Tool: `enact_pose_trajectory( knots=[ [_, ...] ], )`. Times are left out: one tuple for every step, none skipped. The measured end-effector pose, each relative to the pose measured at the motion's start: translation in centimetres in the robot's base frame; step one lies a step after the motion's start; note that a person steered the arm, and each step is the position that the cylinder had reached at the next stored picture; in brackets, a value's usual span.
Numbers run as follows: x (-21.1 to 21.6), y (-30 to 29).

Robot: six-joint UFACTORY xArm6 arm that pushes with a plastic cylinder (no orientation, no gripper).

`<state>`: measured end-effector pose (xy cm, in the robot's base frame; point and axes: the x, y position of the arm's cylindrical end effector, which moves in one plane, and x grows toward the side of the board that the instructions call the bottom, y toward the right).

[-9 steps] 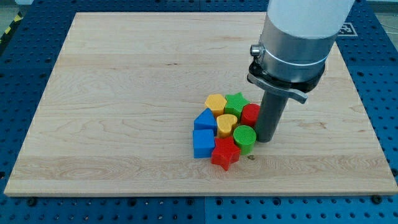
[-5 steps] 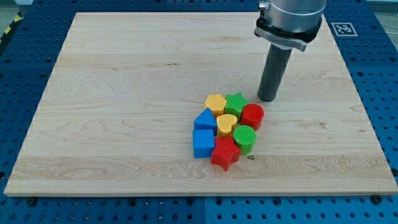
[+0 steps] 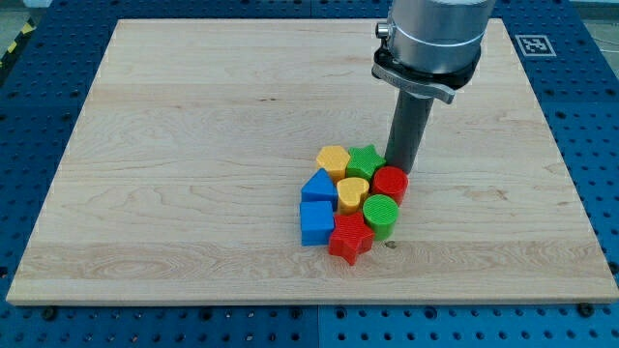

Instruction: Push red circle and green star into the group of blocks

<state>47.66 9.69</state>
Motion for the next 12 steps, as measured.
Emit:
enact_pose_trajectory(
  knots=[
    [-2.6, 0.1],
    [-5.6, -0.9],
    [-5.4, -0.9],
    [-4.4, -0.9],
    [-4.0, -0.9],
    [-4.0, -0.9],
    [-3.5, -1.3],
    [-3.2, -2.3],
    [-3.2, -3.3],
    [-3.2, -3.3],
    [-4.4, -4.7],
    [-4.1, -7.9]
  ],
)
